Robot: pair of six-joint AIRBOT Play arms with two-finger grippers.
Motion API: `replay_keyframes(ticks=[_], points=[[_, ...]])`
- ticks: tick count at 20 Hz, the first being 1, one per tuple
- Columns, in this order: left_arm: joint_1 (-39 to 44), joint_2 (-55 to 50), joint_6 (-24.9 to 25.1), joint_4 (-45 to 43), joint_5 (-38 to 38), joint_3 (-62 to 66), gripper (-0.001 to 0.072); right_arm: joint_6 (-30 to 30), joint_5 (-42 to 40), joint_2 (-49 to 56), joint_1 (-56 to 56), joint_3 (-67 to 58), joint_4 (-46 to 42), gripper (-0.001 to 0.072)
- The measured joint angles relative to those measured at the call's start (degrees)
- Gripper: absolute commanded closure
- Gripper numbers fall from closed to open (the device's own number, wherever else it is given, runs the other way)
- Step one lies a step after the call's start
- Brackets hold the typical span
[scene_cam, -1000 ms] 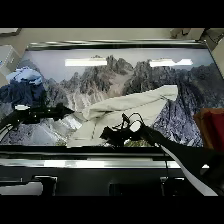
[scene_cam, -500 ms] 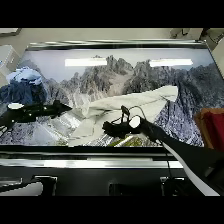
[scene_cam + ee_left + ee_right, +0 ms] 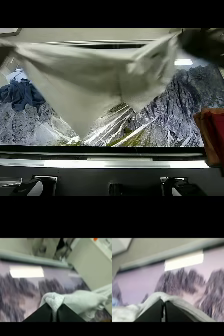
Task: Fold the clothes and pants, and hang the long-sleeved shirts on hangers.
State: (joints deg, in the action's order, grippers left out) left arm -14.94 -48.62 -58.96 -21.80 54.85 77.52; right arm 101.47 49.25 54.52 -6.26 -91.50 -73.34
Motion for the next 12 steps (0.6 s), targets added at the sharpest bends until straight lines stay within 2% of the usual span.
replay_keyframes(ticks=[3,7,12], points=[[-0.28,8.33,-0.31,0.31,-8.31,7.19,0.0683,0.04,-3.43,-6.49,4.04,-7.74,-2.56,0.0666],[-0.37,13.42,-0.63,-0.94,-16.85,12.37,0.0683,0.09,-11.28,-11.65,5.86,-11.56,-4.85,0.0666],[-0.42,12.72,-5.92,-9.68,-20.33,14.38,0.0683,-1.01,-14.36,-12.79,6.36,-12.63,-9.84,0.0665]])
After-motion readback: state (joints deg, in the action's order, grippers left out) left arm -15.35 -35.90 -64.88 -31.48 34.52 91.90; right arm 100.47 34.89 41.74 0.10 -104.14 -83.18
